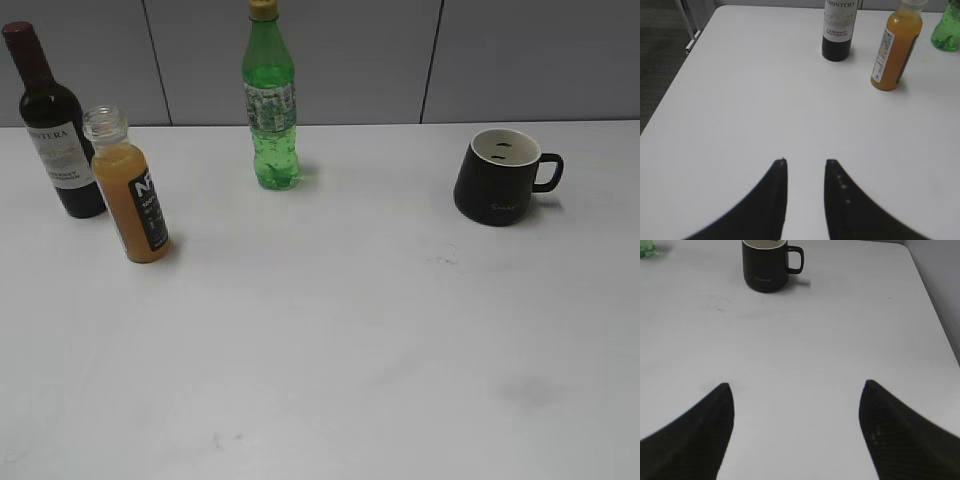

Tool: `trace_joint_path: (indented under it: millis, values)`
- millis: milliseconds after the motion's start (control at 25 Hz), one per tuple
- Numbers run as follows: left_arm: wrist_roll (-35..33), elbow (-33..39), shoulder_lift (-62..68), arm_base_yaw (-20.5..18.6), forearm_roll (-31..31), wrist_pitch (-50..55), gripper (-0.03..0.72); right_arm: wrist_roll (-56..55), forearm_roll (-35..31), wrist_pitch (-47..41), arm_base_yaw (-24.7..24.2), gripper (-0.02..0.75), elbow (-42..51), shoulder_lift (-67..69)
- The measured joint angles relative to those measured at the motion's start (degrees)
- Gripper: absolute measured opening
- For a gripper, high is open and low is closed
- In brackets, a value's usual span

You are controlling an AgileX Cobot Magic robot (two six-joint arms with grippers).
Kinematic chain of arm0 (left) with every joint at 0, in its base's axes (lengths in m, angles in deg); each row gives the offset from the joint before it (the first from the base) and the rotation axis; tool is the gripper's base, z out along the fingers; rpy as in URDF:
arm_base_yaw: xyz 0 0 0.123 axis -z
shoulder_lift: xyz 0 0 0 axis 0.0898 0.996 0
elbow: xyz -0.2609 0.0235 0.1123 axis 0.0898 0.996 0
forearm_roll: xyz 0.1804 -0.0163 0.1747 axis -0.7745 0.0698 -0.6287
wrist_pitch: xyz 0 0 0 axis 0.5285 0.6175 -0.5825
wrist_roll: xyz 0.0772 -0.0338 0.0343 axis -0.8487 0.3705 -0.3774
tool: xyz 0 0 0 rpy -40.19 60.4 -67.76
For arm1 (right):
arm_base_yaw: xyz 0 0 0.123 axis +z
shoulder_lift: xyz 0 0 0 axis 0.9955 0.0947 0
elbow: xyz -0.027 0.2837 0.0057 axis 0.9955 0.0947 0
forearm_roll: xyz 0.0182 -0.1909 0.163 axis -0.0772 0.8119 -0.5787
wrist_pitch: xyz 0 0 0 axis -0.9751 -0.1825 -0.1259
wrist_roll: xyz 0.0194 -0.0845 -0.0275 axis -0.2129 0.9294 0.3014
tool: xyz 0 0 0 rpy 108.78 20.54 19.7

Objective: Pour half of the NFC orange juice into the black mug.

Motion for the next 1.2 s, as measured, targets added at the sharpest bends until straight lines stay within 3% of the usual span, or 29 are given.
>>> trace_joint_path:
  millis: [680,880,1200]
  values:
    - [0.00,0.00,0.00,0.00,0.00,0.00,0.203,-1.23,0.00,1.17,0.00,0.592,-0.62,0.18]
    - [0.00,0.00,0.00,0.00,0.00,0.00,0.203,-3.03,0.58,15.17,0.00,0.613,-0.97,3.84]
    - [0.00,0.00,0.00,0.00,0.00,0.00,0.203,-4.64,2.58,42.72,0.00,0.645,6.35,19.96]
